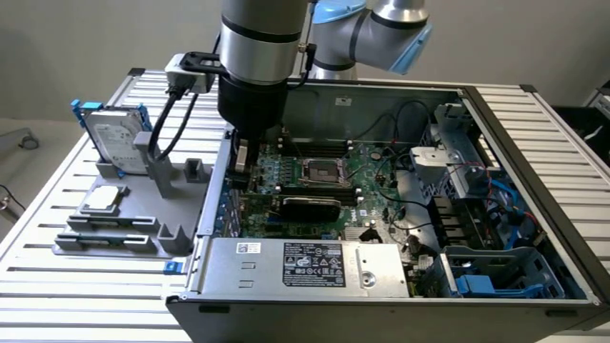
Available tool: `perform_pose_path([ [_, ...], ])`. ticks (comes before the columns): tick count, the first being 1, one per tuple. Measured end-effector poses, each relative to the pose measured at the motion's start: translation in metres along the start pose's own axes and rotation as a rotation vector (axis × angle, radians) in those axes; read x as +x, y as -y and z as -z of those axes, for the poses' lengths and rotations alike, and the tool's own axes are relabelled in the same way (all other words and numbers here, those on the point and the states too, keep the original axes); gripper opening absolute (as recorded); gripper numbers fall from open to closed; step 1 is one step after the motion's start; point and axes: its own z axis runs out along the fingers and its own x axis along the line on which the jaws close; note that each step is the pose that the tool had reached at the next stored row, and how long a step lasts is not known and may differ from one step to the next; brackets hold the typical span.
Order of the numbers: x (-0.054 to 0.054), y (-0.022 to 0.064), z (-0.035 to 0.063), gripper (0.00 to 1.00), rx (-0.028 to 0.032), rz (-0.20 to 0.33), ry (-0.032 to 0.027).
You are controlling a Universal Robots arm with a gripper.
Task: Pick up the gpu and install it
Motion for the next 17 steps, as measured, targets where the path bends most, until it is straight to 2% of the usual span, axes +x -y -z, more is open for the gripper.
perform_pose_path([
  [4,-0.0008,0.0001,-0.0002,0.11,-0.0003,0.001,0.0076],
  [5,-0.0012,0.0001,-0.0003,0.11,-0.0004,0.001,0.0118],
  [7,-0.0013,0.0001,-0.0004,0.11,-0.0003,0.001,0.0149],
  [17,-0.0032,0.0001,-0.0005,0.11,-0.0006,-0.001,0.0172],
])
